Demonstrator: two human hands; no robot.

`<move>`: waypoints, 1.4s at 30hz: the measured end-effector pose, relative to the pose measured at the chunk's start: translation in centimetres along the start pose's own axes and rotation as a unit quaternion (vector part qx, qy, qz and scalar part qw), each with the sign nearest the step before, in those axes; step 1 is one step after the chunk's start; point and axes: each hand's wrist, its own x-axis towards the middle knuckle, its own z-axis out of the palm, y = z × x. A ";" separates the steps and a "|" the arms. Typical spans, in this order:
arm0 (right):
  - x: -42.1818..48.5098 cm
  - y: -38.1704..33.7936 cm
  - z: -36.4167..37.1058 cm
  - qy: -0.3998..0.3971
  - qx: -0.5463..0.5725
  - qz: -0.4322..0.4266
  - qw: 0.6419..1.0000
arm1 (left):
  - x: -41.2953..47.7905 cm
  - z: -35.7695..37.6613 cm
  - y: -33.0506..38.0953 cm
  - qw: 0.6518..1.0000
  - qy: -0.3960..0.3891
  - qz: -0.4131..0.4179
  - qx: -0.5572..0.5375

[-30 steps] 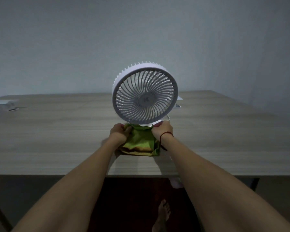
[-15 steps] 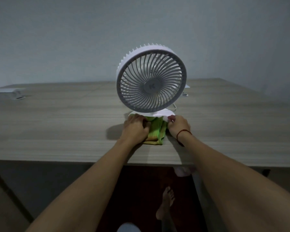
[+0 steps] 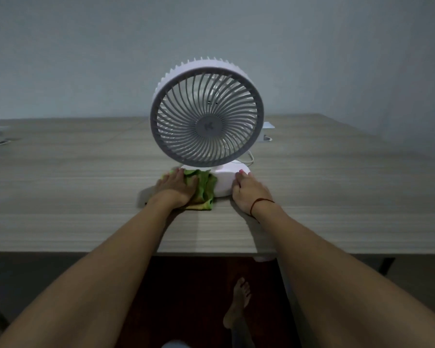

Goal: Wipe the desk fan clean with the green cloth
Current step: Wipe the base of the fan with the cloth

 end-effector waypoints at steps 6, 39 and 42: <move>0.5 0.3 0.0 -0.014 0.011 0.001 1.000 | -2.5 0.3 3.6 0.982 0.056 0.171 0.063; 2.6 1.8 0.4 0.004 0.039 -0.027 0.999 | -0.4 -0.1 3.6 0.990 0.045 0.137 -0.005; 2.5 1.9 0.2 -0.001 0.038 -0.020 0.999 | -2.6 0.2 3.9 0.971 0.068 0.230 -0.020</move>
